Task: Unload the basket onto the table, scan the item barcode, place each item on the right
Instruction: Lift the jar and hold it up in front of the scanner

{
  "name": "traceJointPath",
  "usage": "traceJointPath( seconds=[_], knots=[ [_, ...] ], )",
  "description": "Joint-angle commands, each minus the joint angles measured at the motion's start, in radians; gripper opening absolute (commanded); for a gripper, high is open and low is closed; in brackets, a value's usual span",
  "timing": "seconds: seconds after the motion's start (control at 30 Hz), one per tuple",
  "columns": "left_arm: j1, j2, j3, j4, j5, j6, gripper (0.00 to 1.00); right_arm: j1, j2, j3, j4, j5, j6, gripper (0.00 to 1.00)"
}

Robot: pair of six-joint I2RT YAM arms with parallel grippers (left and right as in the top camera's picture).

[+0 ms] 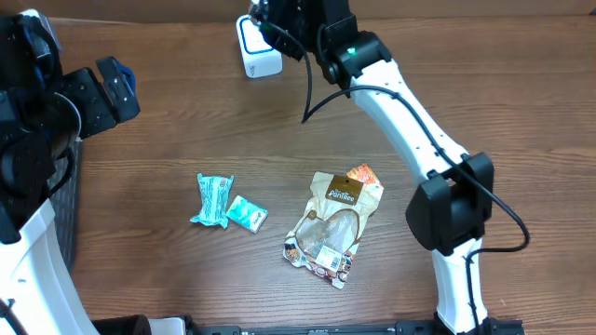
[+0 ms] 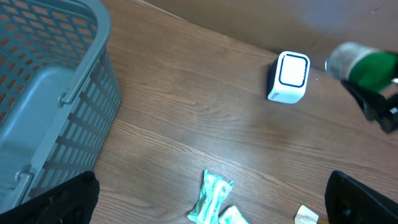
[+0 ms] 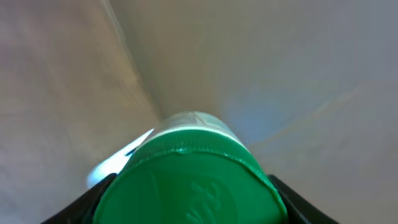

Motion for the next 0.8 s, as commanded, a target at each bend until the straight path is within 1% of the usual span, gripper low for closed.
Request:
traceJointPath(
  seconds=[0.0, 0.13, 0.23, 0.27, 0.4, 0.47, 0.77],
  knots=[
    [0.005, 0.002, 0.007, 0.004, -0.01, -0.009, 1.0, 0.024, 0.054, 0.016, 0.157, 0.119, -0.182, 0.24],
    [0.005, 0.002, 0.007, 0.005, -0.01, -0.009, 1.0, 0.032, 0.136, 0.016, 0.363, 0.135, -0.229, 0.24],
    [0.005, 0.002, 0.007, 0.005, -0.01, -0.009, 1.0, 0.035, 0.189, 0.016, 0.47, 0.134, -0.256, 0.24],
    [0.005, 0.002, 0.007, 0.005, -0.01, -0.009, 1.0, 0.038, 0.207, 0.016, 0.495, 0.135, -0.299, 0.24],
    [0.005, 0.002, 0.007, 0.004, -0.01, -0.009, 0.99, 0.039, 0.282, 0.016, 0.546, 0.14, -0.56, 0.24],
    [0.005, 0.002, 0.007, 0.005, -0.01, -0.009, 0.99, 0.039, 0.314, 0.016, 0.555, 0.148, -0.625, 0.24],
    [0.005, 0.002, 0.007, 0.005, -0.01, -0.009, 0.99, 0.03, 0.362, 0.016, 0.602, 0.171, -0.649, 0.24]
  ],
)
